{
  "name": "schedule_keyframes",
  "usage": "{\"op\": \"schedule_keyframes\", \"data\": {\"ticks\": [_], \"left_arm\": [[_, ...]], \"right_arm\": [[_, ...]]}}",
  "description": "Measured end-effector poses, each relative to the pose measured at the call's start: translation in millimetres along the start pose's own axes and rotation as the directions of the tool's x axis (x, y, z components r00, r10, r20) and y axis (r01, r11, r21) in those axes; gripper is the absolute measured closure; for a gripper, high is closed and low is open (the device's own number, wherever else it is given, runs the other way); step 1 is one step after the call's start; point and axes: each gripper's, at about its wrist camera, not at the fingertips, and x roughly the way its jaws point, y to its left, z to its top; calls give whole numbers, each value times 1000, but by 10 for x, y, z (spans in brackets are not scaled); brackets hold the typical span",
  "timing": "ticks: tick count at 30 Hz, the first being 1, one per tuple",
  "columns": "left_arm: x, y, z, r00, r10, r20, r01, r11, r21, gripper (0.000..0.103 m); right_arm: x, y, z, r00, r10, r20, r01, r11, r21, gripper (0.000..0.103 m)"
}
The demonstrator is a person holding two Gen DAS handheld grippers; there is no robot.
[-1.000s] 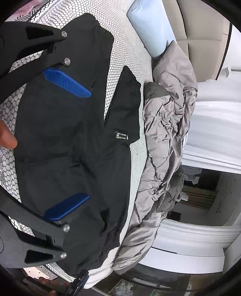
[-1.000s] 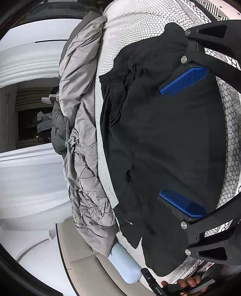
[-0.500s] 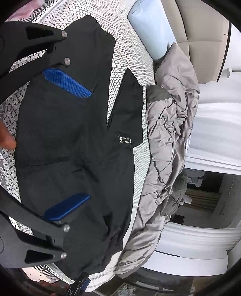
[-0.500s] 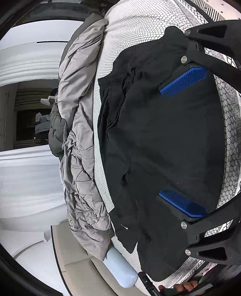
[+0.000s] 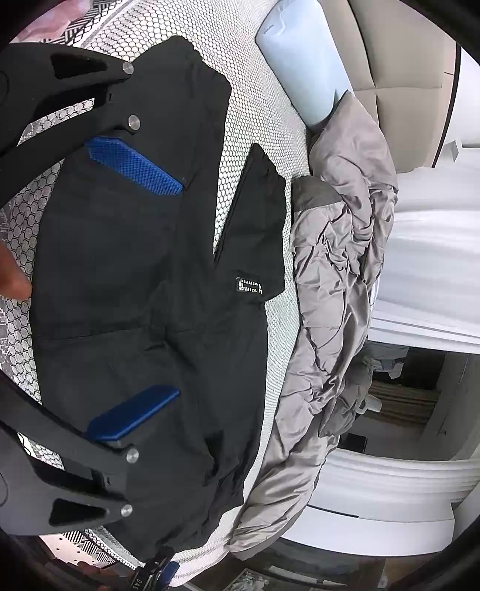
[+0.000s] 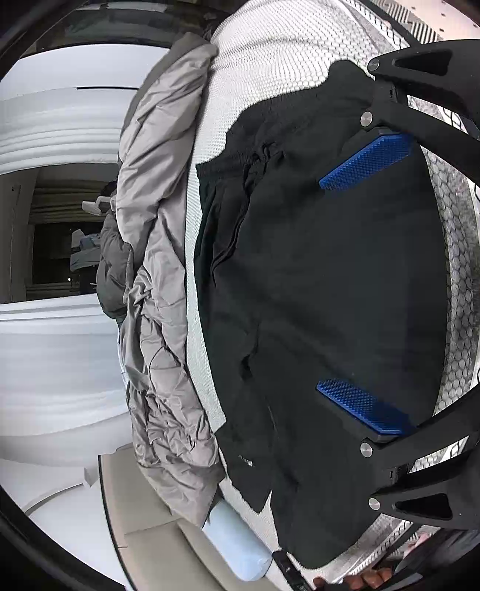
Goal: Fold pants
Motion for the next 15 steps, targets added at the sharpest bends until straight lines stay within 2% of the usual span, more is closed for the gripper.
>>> {"op": "schedule_keyframes", "data": {"ticks": [3, 9, 12, 15], "left_arm": [[-6, 0, 6, 1000, 18, -3, -18, 1000, 1, 1], [2, 138, 86, 994, 106, -13, -106, 994, -4, 1], [-52, 393, 170, 990, 137, -36, -139, 988, -69, 1], [-131, 722, 207, 989, 144, -20, -146, 981, -126, 1]], "right_arm": [[6, 87, 0, 999, -50, -2, 50, 996, -69, 0], [-91, 126, 124, 999, -34, -5, 33, 990, -137, 0], [-163, 52, 196, 997, -69, 28, 73, 981, -181, 0], [-123, -179, 229, 993, -114, -21, 109, 979, -173, 0]]}}
